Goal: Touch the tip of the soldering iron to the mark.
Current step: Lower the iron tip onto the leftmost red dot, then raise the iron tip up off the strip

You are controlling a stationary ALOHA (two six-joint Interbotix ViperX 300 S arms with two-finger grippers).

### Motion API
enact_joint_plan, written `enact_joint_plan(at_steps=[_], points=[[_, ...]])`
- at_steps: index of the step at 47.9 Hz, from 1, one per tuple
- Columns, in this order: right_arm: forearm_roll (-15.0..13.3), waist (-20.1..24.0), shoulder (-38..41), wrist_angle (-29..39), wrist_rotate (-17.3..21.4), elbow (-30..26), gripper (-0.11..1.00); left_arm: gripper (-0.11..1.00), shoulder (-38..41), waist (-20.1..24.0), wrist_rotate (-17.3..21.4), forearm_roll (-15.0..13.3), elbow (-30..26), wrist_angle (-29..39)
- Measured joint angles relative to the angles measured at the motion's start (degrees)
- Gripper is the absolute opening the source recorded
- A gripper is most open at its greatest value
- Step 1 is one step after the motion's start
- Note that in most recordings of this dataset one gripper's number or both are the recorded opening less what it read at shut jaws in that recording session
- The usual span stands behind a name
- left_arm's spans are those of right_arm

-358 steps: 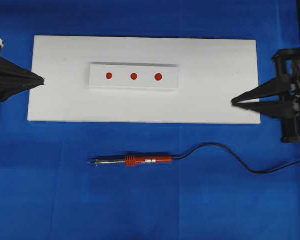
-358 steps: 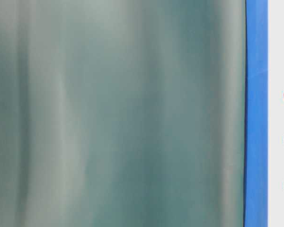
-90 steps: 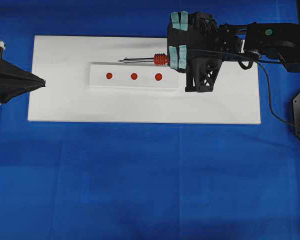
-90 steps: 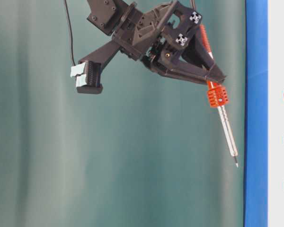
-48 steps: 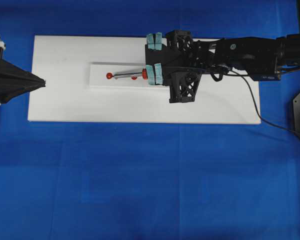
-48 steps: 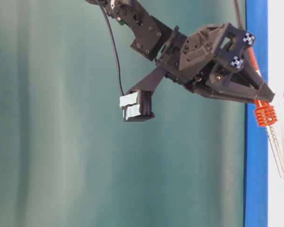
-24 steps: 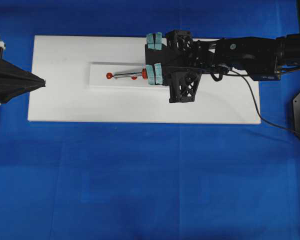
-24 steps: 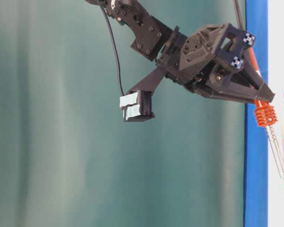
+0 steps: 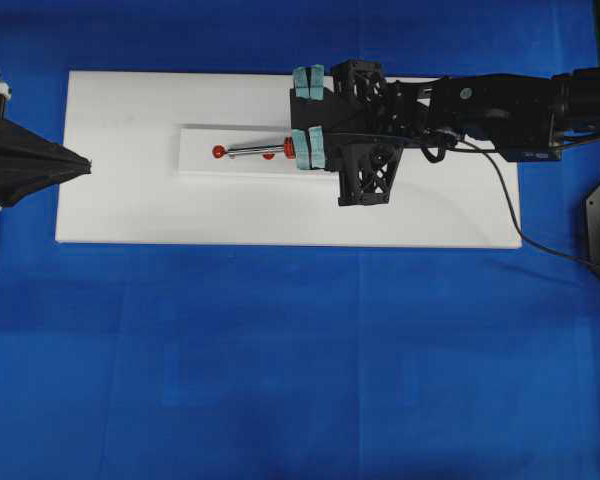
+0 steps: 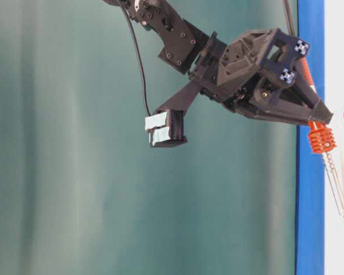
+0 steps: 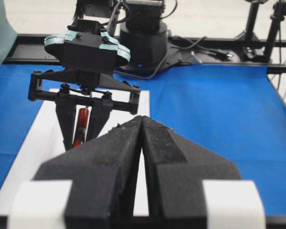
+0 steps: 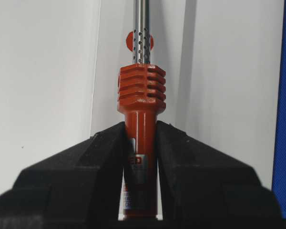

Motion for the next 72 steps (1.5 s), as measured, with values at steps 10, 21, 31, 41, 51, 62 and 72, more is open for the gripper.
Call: enact_joint_plan(at_steps=[10, 21, 31, 41, 51, 62, 72], points=[[0.0, 0.0, 0.0, 0.1, 0.2, 0.0, 0.06, 0.0, 0.0, 0.0, 0.0, 0.0, 0.1, 0.0], [0.0, 0.0, 0.1, 0.0, 0.2, 0.0, 0.06, 0.0, 0.0, 0.0, 0.0, 0.1, 0.0, 0.0], [0.0, 0.0, -0.7, 1.0, 0.4, 0.0, 0.06, 0.0, 0.0, 0.0, 0.0, 0.0, 0.2, 0.0], [-0.1, 0.0, -6.6, 6.9, 0.4, -1.8, 0.06, 0.0, 0.0, 0.0, 0.0, 0.1, 0.3, 0.0], [-1.8, 0.1, -12.2, 13.4, 0.4, -5.1, 0.06, 0.0, 0.0, 0.0, 0.0, 0.1, 0.3, 0.0], [-3.3, 0.0, -13.6, 15.8, 0.4, -6.9, 0.06, 0.0, 0.0, 0.0, 0.0, 0.1, 0.3, 0.0], [-3.3, 0.0, -13.7, 15.9, 0.5, -6.9, 0.06, 0.0, 0.0, 0.0, 0.0, 0.0, 0.3, 0.0]])
